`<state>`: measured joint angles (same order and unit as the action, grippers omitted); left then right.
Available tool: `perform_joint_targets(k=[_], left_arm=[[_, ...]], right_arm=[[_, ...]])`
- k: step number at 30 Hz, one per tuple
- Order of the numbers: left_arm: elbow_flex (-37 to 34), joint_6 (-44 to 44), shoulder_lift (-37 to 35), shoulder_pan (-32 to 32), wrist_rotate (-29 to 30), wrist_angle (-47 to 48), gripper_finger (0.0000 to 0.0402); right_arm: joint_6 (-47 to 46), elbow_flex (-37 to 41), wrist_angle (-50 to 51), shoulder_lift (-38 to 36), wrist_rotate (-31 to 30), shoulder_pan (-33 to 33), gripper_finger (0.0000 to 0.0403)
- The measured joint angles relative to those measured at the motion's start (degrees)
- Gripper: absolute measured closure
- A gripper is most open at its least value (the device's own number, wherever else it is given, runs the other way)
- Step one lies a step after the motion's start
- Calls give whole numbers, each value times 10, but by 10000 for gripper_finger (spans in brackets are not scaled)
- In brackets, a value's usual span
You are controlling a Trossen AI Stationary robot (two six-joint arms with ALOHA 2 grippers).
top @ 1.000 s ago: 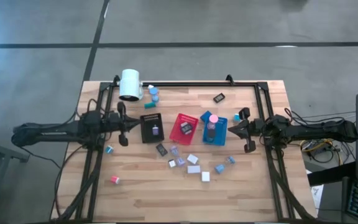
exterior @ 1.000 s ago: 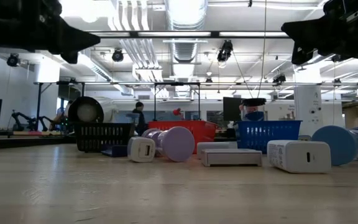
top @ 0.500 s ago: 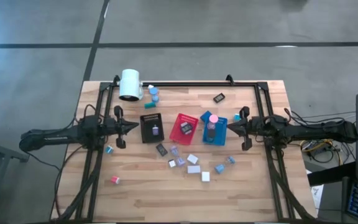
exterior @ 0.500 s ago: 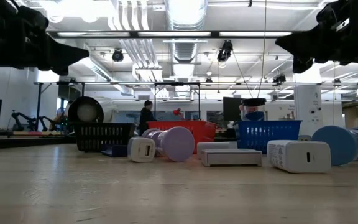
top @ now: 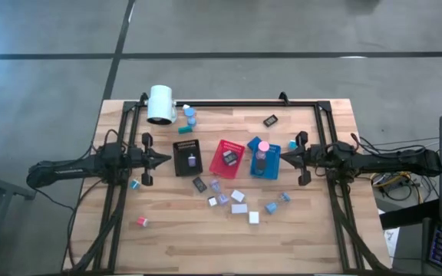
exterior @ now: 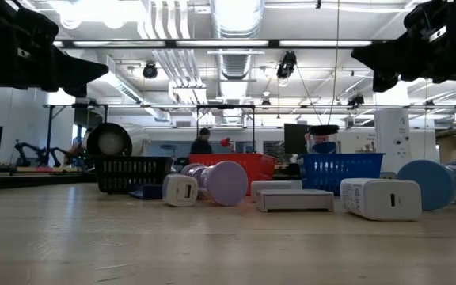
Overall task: Pick & Place Office items
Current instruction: Put the bottom white charger adapter into the black bin
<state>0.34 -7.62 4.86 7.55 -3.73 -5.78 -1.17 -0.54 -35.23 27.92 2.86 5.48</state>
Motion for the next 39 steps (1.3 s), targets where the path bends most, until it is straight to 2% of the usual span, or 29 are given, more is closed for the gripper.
perform_joint_targets(k=[25, 34, 39], left_arm=[[0, 4, 0, 0, 1, 0, 394], [0, 11, 0, 0, 8, -26, 394], [0, 28, 1, 0, 8, -26, 394]], right_arm=[[16, 0, 4, 0, 1, 0, 394], [33, 0, 45, 0, 0, 0, 394], [12, -12, 55, 0, 0, -3, 394]])
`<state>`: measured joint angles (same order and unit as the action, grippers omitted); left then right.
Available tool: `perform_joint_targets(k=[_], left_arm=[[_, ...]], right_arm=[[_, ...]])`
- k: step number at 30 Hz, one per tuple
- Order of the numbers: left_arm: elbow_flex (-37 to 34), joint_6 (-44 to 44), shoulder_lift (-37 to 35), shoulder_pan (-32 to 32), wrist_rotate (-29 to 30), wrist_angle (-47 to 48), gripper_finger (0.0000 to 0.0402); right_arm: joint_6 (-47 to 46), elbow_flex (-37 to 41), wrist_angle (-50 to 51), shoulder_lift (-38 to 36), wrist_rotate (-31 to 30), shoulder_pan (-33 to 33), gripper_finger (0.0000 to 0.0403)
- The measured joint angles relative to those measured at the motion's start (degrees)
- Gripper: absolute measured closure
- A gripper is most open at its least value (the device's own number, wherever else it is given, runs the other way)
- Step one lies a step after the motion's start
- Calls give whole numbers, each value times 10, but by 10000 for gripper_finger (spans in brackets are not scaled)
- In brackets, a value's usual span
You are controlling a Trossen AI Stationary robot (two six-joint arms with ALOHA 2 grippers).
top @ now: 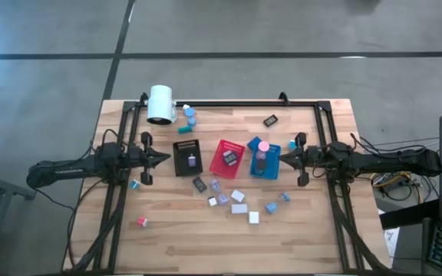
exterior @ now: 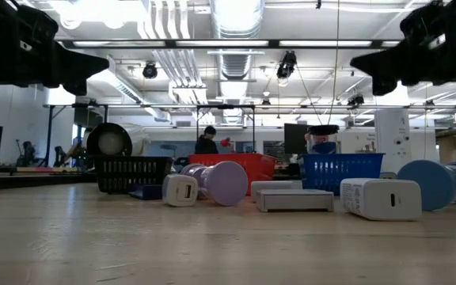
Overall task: Pick & Place Office items
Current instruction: Put the bottom white charger adapter into the black bin
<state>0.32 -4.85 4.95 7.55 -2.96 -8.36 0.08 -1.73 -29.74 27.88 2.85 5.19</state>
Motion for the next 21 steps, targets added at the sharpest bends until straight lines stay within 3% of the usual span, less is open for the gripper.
perform_joint_targets(k=[2, 7, 10, 21], left_arm=[[0, 7, 0, 0, 0, 0, 394], [0, 9, 0, 0, 1, 2, 394], [0, 10, 0, 0, 1, 2, 394], [0, 10, 0, 0, 1, 2, 394]], right_arm=[[1, -27, 30, 0, -9, -6, 394], [16, -143, 236, 17, -94, -28, 394], [16, -204, 302, 30, -118, -42, 394], [31, -251, 313, 38, -124, -50, 394]])
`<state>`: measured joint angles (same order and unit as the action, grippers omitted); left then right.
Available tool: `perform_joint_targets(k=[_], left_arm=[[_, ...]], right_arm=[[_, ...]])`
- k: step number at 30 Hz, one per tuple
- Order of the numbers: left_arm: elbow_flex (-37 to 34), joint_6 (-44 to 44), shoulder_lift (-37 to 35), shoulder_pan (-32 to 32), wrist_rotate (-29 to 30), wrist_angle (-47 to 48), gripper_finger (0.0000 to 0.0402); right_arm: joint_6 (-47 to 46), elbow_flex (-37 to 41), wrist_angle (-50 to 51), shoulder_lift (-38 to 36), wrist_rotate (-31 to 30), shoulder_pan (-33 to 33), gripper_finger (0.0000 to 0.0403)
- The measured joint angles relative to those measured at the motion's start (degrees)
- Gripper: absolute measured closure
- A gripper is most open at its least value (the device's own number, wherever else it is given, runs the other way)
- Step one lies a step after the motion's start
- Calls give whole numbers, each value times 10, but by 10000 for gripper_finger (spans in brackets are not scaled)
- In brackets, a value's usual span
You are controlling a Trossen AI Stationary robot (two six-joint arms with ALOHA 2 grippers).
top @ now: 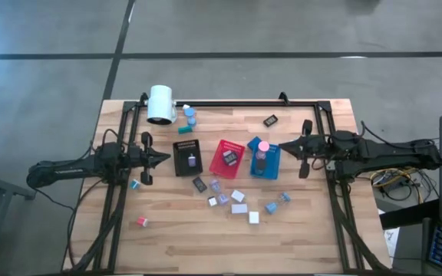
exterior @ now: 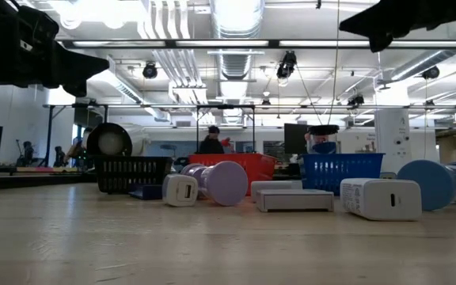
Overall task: Pick & Place Office items
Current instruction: Put the bottom white charger adapter into the black bin
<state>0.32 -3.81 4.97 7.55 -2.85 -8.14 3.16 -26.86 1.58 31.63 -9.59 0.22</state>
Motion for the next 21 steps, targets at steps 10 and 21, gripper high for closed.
perform_joint_targets(k=[10, 21], left_arm=[[1, 11, 0, 0, 0, 0, 394], [2, -8, 0, 0, 0, 0, 394]], right_arm=[[-9, 2, -1, 10, 6, -1, 394], [-36, 4, -1, 58, 26, -1, 394]])
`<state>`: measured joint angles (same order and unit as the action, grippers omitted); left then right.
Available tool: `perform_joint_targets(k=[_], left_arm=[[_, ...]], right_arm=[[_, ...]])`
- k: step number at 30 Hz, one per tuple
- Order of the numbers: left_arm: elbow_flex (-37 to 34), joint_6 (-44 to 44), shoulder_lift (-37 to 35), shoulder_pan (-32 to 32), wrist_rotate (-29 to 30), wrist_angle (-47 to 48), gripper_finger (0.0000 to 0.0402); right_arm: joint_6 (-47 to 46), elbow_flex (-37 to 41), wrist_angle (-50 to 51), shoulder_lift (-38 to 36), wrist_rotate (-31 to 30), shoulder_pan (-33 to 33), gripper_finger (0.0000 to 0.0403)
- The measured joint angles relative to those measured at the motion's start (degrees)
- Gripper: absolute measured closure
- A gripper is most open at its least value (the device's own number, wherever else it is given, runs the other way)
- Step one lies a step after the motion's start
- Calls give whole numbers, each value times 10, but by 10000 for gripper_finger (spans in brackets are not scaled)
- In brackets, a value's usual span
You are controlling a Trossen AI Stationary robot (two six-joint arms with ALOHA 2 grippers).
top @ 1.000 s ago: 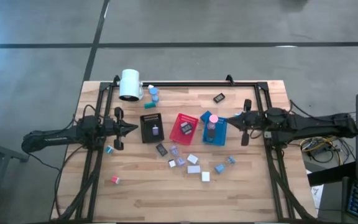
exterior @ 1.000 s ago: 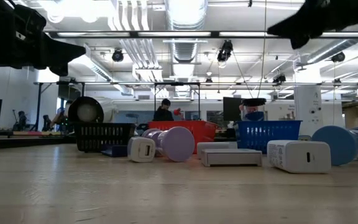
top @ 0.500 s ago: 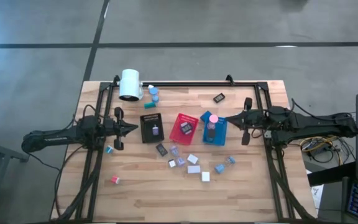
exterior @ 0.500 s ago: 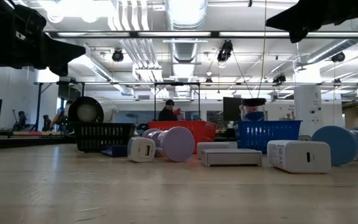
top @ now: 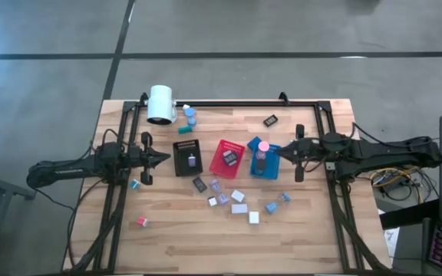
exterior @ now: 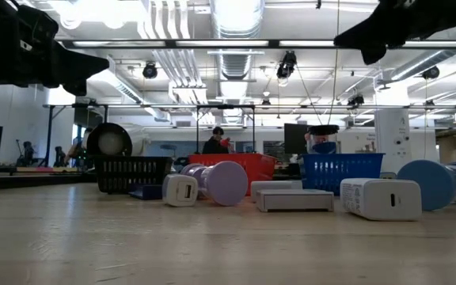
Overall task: Pick & Place Office items
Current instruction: Put the bottom white charger adapter into the black bin
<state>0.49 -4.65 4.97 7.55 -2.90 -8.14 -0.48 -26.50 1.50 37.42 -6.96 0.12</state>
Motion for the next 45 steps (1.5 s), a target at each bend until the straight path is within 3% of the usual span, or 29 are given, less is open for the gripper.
perform_joint_targets(k=[5, 11, 20, 34, 45], left_arm=[[0, 1, 0, 0, 0, 0, 394], [0, 2, 0, 0, 0, 0, 394], [-1, 2, 0, 0, 0, 5, 394], [-1, 2, 0, 0, 9, 5, 394], [-1, 3, 0, 0, 14, 0, 394]], right_arm=[[-18, -11, 0, 62, -1, -7, 384], [-14, -63, 2, 158, -1, -37, 335], [-9, -202, 138, 304, 28, -148, 250], [-175, -365, 313, 504, 24, -259, 165], [-266, -426, 362, 630, 24, -277, 136]])
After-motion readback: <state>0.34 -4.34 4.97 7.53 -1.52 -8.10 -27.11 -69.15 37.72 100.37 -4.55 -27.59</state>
